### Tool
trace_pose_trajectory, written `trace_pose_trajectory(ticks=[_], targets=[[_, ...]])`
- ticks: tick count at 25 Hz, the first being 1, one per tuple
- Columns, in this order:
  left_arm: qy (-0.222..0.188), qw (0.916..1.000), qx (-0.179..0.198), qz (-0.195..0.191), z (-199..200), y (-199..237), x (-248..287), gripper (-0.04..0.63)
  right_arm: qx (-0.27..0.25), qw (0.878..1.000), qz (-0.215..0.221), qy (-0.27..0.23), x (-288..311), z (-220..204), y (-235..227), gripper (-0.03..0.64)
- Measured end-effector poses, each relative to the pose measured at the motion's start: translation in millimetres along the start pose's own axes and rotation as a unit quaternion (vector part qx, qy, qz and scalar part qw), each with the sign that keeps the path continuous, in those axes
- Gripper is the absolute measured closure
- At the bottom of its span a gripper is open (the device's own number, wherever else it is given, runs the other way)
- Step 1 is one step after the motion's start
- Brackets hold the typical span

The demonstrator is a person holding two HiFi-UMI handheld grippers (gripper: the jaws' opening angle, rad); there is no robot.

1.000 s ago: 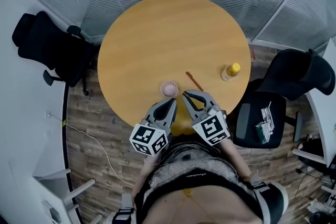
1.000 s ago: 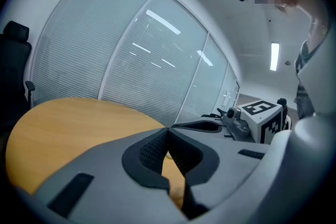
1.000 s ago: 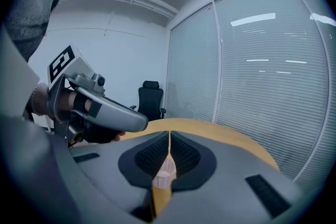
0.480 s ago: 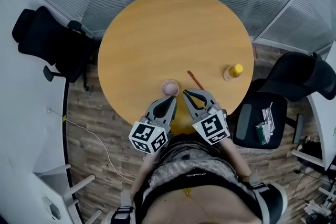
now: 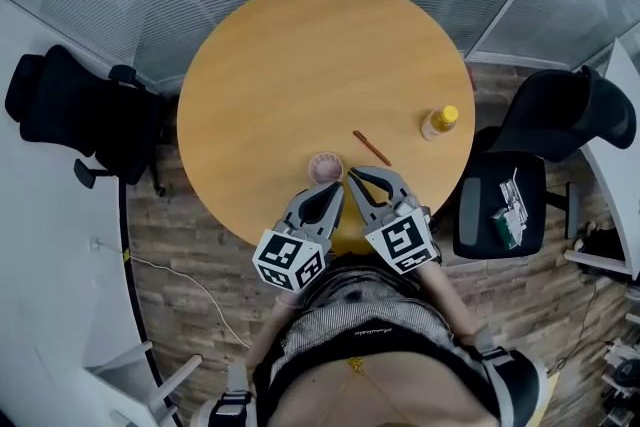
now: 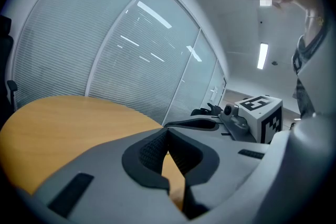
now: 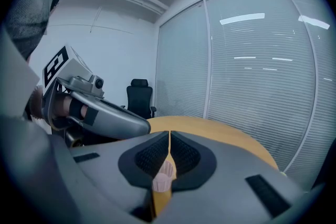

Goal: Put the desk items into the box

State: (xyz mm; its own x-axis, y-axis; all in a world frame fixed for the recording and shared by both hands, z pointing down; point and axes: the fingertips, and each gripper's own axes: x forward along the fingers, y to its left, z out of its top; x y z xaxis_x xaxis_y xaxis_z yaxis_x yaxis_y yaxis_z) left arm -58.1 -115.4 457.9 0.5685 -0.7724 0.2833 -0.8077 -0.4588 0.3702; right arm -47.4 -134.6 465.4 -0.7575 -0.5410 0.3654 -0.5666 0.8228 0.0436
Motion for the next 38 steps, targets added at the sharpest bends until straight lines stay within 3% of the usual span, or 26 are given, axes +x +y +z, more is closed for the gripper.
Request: trace_pose_trajectory(ticks=[24, 38], targets=[[-0.002, 0.9999, 0.011, -0.012, 0.5, 24.6, -35.2, 0.577, -0.011, 0.999, -0.032, 0.008, 7.3, 3.8, 35.4, 0.594], [0.002, 0.9996, 0.001, -0.029, 0.9, 21.9, -26.6, 0.577, -0.044, 0.997, -0.061, 0.033, 12.1, -8.2, 16.3, 0.594]])
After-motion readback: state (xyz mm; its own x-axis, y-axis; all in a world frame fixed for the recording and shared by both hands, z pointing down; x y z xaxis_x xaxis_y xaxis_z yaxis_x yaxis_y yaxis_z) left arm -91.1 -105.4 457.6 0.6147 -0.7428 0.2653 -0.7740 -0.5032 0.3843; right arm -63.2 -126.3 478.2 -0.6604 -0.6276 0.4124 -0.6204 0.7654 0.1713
